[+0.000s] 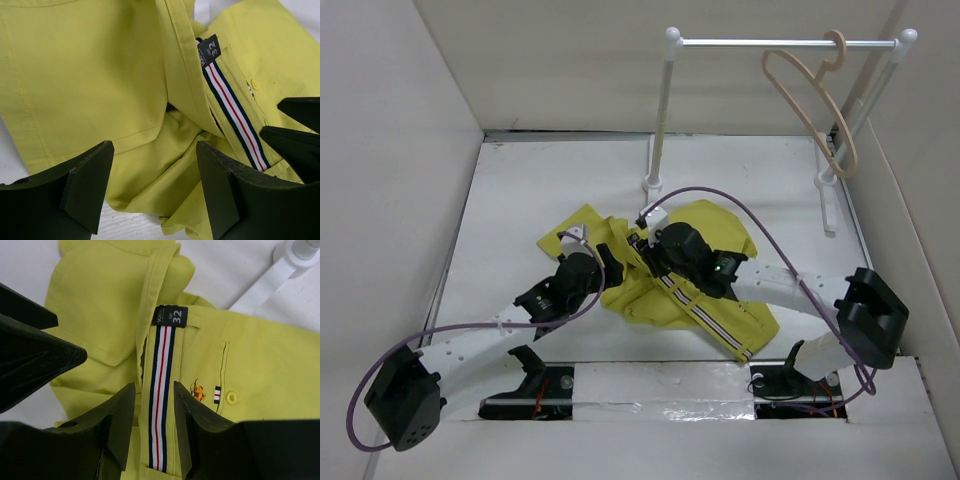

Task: Place the trousers on the hanger
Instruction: Flatten out the trousers at the center of the board.

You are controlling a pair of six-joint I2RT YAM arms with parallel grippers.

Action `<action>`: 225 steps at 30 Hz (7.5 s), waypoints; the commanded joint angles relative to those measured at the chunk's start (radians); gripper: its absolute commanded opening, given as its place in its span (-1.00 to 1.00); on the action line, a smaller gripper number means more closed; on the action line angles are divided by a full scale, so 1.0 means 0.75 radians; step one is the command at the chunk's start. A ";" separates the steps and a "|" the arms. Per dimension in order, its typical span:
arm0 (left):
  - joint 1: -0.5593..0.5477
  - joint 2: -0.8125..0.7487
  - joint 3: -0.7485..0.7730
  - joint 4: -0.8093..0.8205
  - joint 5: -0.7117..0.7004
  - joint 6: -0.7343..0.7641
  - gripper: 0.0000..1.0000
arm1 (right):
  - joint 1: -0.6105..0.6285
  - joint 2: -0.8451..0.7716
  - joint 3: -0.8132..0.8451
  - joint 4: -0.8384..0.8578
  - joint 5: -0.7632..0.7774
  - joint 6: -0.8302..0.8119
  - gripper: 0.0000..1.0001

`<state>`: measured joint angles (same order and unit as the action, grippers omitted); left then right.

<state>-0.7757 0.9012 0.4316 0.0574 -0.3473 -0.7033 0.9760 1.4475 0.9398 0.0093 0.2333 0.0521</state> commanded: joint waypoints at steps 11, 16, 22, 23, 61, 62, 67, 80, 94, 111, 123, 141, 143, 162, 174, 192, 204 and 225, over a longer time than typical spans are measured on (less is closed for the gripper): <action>0.177 0.236 0.024 0.224 0.101 0.064 0.30 | 0.006 0.338 0.320 -0.008 0.241 -0.055 -0.10; 0.323 0.351 0.032 0.369 0.250 0.093 0.40 | 0.006 0.430 0.363 -0.045 0.307 -0.055 -0.02; 0.323 0.510 0.120 0.388 0.267 0.126 0.41 | 0.006 0.520 0.424 -0.051 0.256 -0.055 0.15; 0.323 0.524 0.122 0.404 0.263 0.126 0.41 | 0.006 0.530 0.434 -0.057 0.245 -0.055 0.17; 0.499 0.261 0.009 0.482 0.179 0.030 -1.00 | -0.812 -0.839 -0.330 -0.115 0.266 0.276 -0.91; 0.480 0.263 0.009 0.488 0.163 0.032 -0.98 | -0.855 -0.858 -0.349 -0.111 0.258 0.290 -0.90; 0.466 0.379 0.022 0.517 0.177 0.054 0.19 | -1.068 -0.915 -0.402 -0.119 0.227 0.340 -0.88; 0.466 0.621 0.108 0.408 0.212 0.113 0.47 | -1.121 -0.944 -0.320 -0.115 -0.014 0.303 -0.85; 0.327 0.456 0.092 0.247 -0.150 -0.011 -0.99 | -1.121 -0.901 -0.304 -0.027 -0.121 0.270 -0.85; 0.480 0.075 -0.166 -0.040 -0.001 -0.296 0.18 | -1.109 -0.920 -0.310 -0.055 -0.168 0.270 -0.84; 0.494 0.334 -0.044 -0.038 0.064 -0.191 -0.19 | -1.064 -0.889 -0.273 0.010 -0.156 0.293 -0.85; 0.507 0.191 0.265 0.202 -0.061 -0.255 -1.00 | -0.980 -0.815 -0.132 -0.016 -0.060 0.289 -0.88; 0.507 0.163 0.396 0.139 -0.183 -0.228 -1.00 | -0.980 -0.874 -0.155 -0.072 0.028 0.276 -0.92; 1.199 0.379 1.169 -0.015 -0.151 -0.052 -1.00 | -1.716 -0.627 -0.320 0.182 -0.072 0.548 -0.96; 1.031 0.551 1.016 0.079 0.105 0.107 -1.00 | -1.688 -0.428 -0.269 0.227 -0.102 0.618 -0.95; 0.805 1.399 1.342 -0.299 -0.060 0.250 0.07 | -1.602 -0.703 -0.502 0.325 -0.262 0.530 -0.94; 0.766 1.605 1.486 -0.504 -0.204 0.308 0.07 | -1.602 -0.617 -0.472 0.378 -0.291 0.540 -0.93; 0.866 1.362 1.480 -0.547 -0.271 0.261 -1.00 | -1.792 -0.664 -0.451 0.342 -0.460 0.528 -0.94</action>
<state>-0.1848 2.1105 1.5543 -0.3504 -0.5228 -0.4946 -0.3561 0.9890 0.5709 0.2317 -0.0803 0.4641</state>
